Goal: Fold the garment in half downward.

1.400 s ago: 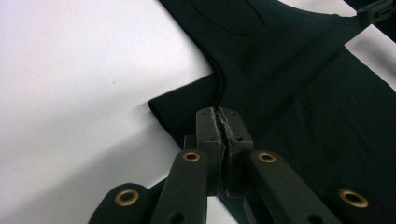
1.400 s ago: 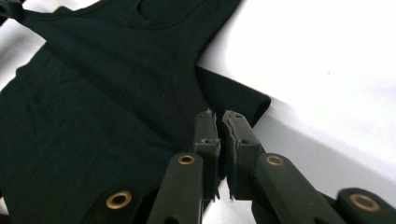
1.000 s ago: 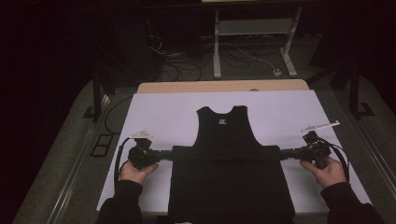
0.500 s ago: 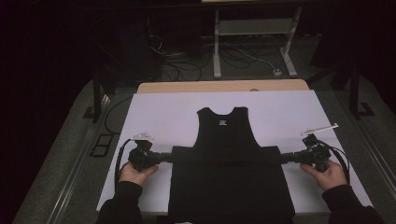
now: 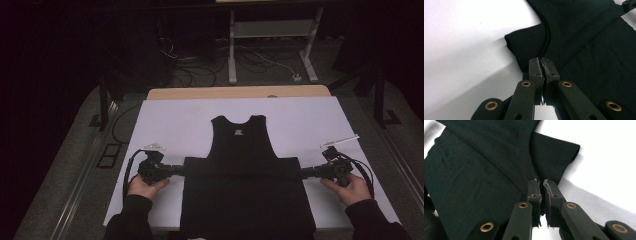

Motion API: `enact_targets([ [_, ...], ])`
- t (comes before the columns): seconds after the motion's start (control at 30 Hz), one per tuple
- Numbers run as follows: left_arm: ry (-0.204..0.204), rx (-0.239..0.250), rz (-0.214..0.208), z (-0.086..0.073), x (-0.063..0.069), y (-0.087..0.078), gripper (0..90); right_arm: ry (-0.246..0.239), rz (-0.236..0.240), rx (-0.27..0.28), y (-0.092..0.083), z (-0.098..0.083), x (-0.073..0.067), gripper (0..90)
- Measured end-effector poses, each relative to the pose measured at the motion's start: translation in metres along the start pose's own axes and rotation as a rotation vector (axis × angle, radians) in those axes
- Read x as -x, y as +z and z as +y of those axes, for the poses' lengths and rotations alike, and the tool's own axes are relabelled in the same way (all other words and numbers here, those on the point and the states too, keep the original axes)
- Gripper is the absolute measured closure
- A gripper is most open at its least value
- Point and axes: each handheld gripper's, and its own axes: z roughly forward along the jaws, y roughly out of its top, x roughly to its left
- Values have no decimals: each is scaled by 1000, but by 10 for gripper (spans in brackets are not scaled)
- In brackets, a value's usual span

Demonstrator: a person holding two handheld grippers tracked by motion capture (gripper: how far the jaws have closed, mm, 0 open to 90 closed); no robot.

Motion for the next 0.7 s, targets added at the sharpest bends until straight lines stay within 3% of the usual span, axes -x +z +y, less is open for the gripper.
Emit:
enact_targets([
  [0.3,-22,-29,11,-1,0,4,858,8,7,-11,1,-1,1,821],
  [0.5,-16,-40,9,0,0,6,852,14,7,-8,0,-1,2,798],
  [0.57,-19,-39,11,-1,0,6,795,18,-27,6,-3,-1,2,767],
  [0.7,-26,-37,8,-1,-2,5,691,31,-44,37,-8,-1,4,689],
])
